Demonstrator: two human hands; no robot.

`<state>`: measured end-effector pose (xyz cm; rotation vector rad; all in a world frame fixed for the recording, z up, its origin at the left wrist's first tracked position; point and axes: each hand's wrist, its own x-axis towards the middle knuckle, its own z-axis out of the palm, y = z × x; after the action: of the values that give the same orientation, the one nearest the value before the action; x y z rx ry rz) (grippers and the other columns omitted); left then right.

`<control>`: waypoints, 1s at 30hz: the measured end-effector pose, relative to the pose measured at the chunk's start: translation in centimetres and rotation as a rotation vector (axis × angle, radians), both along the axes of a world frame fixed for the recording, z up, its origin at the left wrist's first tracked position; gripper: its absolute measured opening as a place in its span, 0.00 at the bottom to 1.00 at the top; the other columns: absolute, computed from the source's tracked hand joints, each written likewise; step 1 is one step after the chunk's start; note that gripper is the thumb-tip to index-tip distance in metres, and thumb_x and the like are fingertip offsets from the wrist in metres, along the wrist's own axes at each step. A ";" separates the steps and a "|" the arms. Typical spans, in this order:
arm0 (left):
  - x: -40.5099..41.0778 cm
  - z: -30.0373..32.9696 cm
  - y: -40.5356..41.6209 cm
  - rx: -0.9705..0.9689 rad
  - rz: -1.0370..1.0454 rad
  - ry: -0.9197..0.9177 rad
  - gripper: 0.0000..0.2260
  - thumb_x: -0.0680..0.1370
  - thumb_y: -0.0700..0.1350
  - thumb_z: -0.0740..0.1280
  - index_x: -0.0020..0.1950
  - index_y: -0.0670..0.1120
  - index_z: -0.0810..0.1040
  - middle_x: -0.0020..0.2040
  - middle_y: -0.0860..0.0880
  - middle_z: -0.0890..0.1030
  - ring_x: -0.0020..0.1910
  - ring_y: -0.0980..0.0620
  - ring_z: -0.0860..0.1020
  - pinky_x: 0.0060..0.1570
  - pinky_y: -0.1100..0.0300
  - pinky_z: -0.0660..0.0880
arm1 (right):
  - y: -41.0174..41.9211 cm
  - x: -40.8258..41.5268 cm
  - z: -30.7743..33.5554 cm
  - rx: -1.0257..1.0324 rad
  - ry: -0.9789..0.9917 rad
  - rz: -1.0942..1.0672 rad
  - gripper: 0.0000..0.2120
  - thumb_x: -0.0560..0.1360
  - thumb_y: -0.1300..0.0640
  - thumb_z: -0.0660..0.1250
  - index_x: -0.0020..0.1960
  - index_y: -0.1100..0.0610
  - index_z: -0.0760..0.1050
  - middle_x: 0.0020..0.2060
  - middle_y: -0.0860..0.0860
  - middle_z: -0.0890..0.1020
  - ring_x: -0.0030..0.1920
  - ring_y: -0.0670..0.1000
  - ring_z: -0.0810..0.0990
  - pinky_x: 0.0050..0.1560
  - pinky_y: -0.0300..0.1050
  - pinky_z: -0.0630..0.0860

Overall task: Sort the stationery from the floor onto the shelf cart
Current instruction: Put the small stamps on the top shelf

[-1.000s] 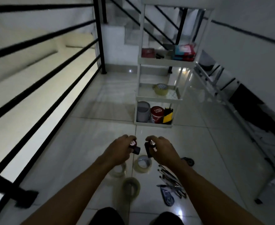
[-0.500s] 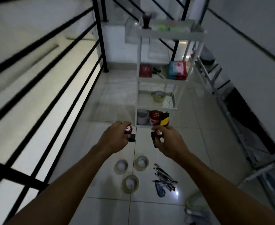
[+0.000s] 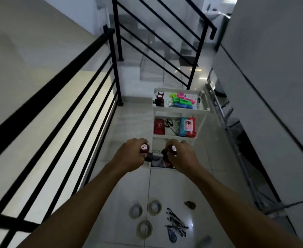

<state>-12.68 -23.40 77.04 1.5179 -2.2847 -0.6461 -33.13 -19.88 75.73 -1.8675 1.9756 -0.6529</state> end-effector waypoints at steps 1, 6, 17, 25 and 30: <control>0.1 0.9 -1.2 0.011 -0.002 -0.003 0.18 0.73 0.43 0.70 0.63 0.48 0.75 0.54 0.46 0.80 0.52 0.46 0.78 0.52 0.52 0.77 | -1.3 0.2 1.2 0.007 0.009 -0.002 0.09 0.74 0.59 0.67 0.55 0.53 0.76 0.49 0.55 0.81 0.48 0.55 0.78 0.40 0.42 0.70; 0.3 4.4 -7.8 0.018 -0.001 0.003 0.20 0.73 0.45 0.71 0.64 0.49 0.75 0.56 0.46 0.80 0.55 0.46 0.78 0.54 0.53 0.76 | -7.4 0.5 5.7 0.011 -0.044 -0.058 0.15 0.73 0.57 0.71 0.58 0.54 0.73 0.54 0.54 0.80 0.49 0.53 0.78 0.45 0.46 0.78; -2.5 8.0 -19.3 -0.029 -0.013 0.062 0.13 0.72 0.43 0.70 0.55 0.47 0.78 0.49 0.48 0.81 0.47 0.48 0.78 0.48 0.51 0.77 | -18.4 -2.3 8.3 -0.020 0.005 -0.051 0.17 0.72 0.61 0.71 0.59 0.54 0.76 0.55 0.55 0.79 0.55 0.54 0.76 0.51 0.42 0.73; -6.7 6.3 -28.0 -0.120 0.101 0.152 0.12 0.71 0.42 0.71 0.54 0.46 0.78 0.48 0.46 0.80 0.46 0.47 0.78 0.47 0.50 0.77 | -28.0 -6.8 8.0 -0.034 0.054 -0.024 0.21 0.72 0.62 0.71 0.64 0.55 0.76 0.58 0.59 0.78 0.58 0.57 0.76 0.59 0.49 0.74; -9.9 4.4 -34.1 -0.074 0.165 0.208 0.13 0.71 0.41 0.72 0.54 0.46 0.78 0.48 0.47 0.81 0.47 0.48 0.79 0.49 0.50 0.78 | -34.7 -9.7 7.0 -0.022 0.055 -0.011 0.21 0.72 0.61 0.71 0.64 0.54 0.76 0.56 0.58 0.78 0.56 0.58 0.77 0.56 0.46 0.74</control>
<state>-22.61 -57.54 81.41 1.5090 -1.9847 -0.6342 -42.88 -54.61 82.78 -1.9083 2.0223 -0.6348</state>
